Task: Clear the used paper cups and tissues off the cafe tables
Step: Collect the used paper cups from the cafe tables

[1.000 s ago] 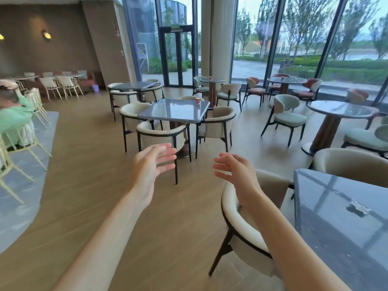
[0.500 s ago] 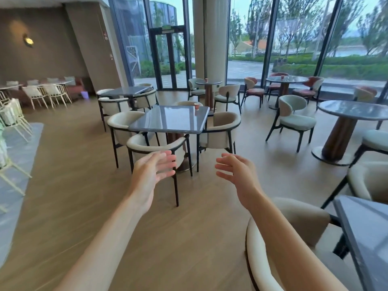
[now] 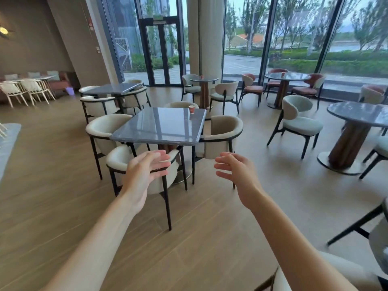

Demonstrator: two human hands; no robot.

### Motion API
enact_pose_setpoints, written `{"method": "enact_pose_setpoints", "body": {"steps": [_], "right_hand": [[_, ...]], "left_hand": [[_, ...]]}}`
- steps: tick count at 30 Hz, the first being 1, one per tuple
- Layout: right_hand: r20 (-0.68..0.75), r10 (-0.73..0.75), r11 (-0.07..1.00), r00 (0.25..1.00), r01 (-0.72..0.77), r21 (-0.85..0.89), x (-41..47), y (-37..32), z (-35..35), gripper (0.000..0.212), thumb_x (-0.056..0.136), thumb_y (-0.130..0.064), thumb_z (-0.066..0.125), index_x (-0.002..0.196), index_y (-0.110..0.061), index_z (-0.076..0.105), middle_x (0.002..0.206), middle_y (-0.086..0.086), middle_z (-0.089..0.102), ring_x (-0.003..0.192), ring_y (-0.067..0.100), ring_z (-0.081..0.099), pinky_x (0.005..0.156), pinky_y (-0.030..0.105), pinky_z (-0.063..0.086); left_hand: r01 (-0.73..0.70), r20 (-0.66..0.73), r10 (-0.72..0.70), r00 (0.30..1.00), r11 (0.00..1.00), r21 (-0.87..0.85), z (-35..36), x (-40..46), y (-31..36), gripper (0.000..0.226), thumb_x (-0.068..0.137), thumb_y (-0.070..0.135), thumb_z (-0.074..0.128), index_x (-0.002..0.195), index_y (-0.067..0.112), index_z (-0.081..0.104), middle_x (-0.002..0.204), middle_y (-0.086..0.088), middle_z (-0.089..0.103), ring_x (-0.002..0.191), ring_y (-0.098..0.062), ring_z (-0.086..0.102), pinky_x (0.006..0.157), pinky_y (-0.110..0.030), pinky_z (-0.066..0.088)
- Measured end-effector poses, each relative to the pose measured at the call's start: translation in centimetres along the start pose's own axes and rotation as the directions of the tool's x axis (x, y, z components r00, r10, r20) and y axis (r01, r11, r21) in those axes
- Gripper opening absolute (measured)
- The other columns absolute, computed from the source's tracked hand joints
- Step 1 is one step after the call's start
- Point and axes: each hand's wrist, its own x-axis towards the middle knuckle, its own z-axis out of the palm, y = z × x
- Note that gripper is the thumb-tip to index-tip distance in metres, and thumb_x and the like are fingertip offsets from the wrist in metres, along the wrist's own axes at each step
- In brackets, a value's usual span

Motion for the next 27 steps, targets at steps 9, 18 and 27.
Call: {"method": "enact_pose_setpoints", "body": {"steps": [9, 18, 27], "right_hand": [[-0.11, -0.015, 0.997, 0.994, 0.007, -0.072, 21.0, -0.7, 2.2, 0.023, 0.099, -0.013, 0.055, 0.118, -0.006, 0.066, 0.106, 0.012, 0.073, 0.101, 0.025, 0.071, 0.09, 0.038, 0.06], [-0.189, -0.035, 0.998, 0.981, 0.026, -0.049, 39.9, -3.3, 1.7, 0.023, 0.098, -0.01, 0.057, 0.118, -0.006, 0.067, 0.106, 0.014, 0.073, 0.101, 0.024, 0.071, 0.082, 0.029, 0.06], [-0.082, 0.004, 1.0, 0.997, -0.005, -0.005, 62.5, -1.5, 0.4, 0.024, 0.096, -0.009, 0.058, 0.118, -0.006, 0.067, 0.105, 0.014, 0.074, 0.1, 0.027, 0.072, 0.081, 0.033, 0.059]], "left_hand": [[0.042, 0.108, -0.039, 0.993, 0.999, -0.025, 6.2, 22.9, -3.5, 0.021, 0.102, 0.012, 0.052, 0.109, 0.003, 0.07, 0.108, -0.016, 0.075, 0.105, -0.031, 0.071, 0.092, -0.044, 0.057], [0.079, 0.173, -0.075, 0.982, 0.997, -0.014, 15.0, 41.5, -5.5, 0.019, 0.101, 0.012, 0.053, 0.102, 0.005, 0.071, 0.103, -0.017, 0.076, 0.102, -0.033, 0.071, 0.098, -0.051, 0.054], [0.081, 0.051, -0.081, 0.995, 0.997, 0.007, 23.0, 59.2, -9.8, 0.02, 0.101, 0.009, 0.053, 0.106, -0.001, 0.07, 0.107, -0.02, 0.074, 0.106, -0.036, 0.07, 0.093, -0.048, 0.057]]}}
